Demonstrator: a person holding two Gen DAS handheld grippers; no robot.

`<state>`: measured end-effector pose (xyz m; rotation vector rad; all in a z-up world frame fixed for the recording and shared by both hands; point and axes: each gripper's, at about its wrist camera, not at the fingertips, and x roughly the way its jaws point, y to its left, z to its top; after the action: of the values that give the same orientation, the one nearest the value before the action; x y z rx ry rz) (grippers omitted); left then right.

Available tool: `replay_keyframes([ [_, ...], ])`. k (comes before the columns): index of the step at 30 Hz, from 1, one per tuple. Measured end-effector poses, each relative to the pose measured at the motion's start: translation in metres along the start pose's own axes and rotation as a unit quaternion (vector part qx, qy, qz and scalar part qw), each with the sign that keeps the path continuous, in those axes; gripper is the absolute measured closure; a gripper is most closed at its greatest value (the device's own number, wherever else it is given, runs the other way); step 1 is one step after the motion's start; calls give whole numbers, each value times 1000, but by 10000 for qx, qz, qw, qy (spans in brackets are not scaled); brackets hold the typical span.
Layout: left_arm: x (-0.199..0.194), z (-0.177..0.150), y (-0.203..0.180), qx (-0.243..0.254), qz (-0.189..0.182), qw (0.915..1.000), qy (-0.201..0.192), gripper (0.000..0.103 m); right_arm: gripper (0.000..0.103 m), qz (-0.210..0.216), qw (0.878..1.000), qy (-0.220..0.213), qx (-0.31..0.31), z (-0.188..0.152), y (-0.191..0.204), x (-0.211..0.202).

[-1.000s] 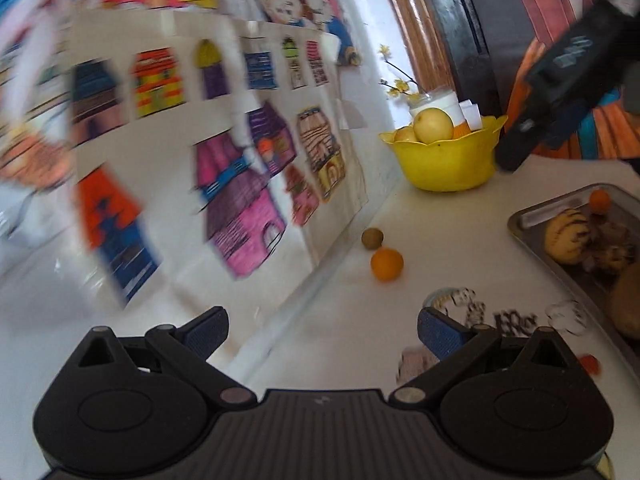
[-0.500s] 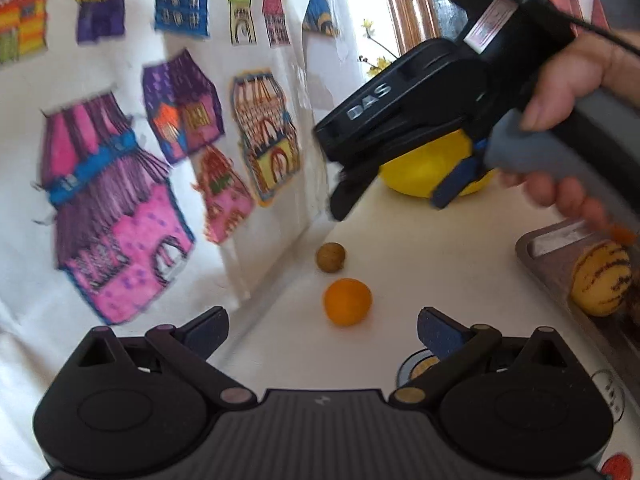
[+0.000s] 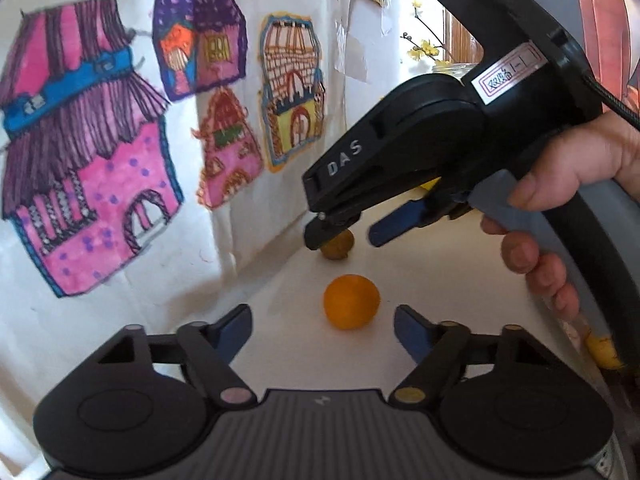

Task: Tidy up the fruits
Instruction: 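Grasp the orange with the left tool while the right tool grasps the small brown kiwi, then carry the orange and small kiwi over the metal tray with both tools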

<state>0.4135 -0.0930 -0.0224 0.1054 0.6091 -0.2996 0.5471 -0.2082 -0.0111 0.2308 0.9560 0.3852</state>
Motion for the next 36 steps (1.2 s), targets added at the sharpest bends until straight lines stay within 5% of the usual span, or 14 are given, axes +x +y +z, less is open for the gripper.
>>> replay_keyframes([
  [18,24,17,4,-810,-432,9951,376,67,71,-145,9999,2,-1,5,1,18],
  [36,-2,10,23,-841,-447,9948,363,68,71,34,9998,-155,96,-13,-10,-19],
])
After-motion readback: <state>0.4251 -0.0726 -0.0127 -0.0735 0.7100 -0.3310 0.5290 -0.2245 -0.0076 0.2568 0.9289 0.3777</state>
